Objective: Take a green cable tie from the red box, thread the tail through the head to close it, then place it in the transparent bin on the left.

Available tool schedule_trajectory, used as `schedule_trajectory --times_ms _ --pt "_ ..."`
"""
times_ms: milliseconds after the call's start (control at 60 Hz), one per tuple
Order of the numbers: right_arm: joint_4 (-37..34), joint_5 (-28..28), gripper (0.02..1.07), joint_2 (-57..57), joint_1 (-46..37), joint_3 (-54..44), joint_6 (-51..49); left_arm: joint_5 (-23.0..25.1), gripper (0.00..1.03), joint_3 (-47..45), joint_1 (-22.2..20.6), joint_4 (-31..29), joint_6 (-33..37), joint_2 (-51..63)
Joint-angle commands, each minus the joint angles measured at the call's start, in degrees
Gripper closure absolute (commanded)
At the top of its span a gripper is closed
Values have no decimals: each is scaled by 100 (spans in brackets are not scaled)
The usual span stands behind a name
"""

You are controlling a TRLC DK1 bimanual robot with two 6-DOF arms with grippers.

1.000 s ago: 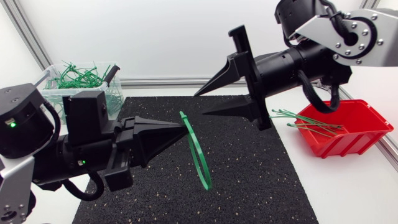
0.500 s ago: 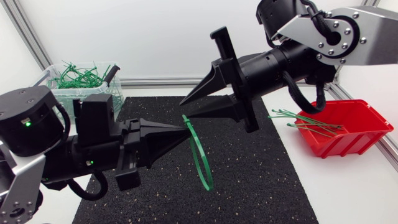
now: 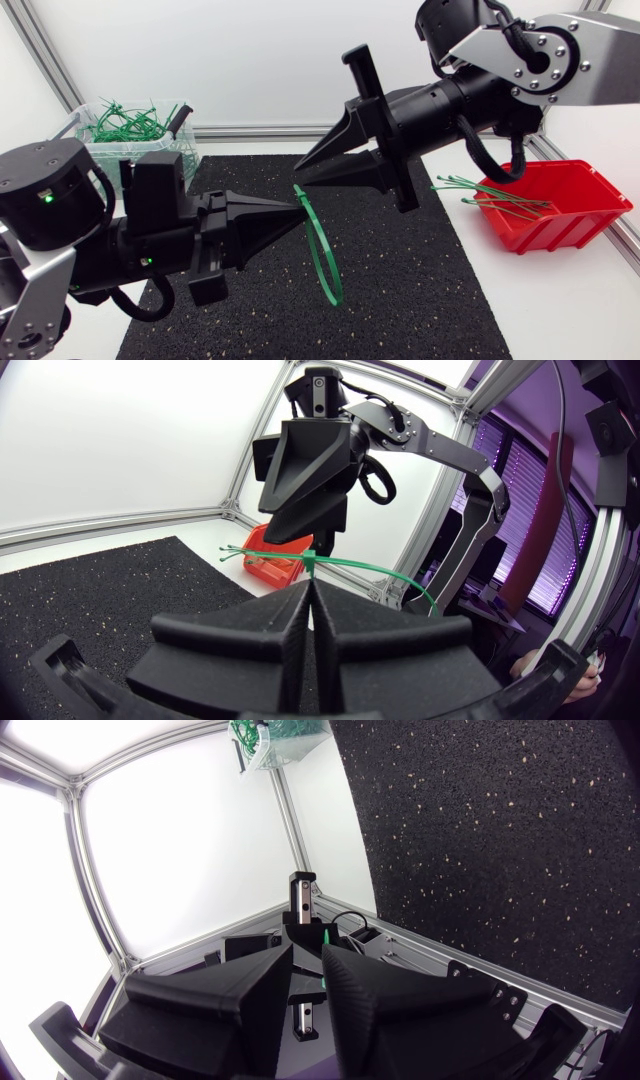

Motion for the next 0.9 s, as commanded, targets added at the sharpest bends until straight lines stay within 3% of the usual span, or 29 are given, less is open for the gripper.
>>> schedule_trajectory --times_ms 0,767,883 --pt "-51 55 79 -113 -74 -145 -132 69 100 143 53 88 164 -12" --pt "-209 90 80 -157 339 -154 -220 69 100 205 -88 88 164 84" --pt "-183 266 98 -236 304 -163 -220 69 100 214 -123 70 164 76"
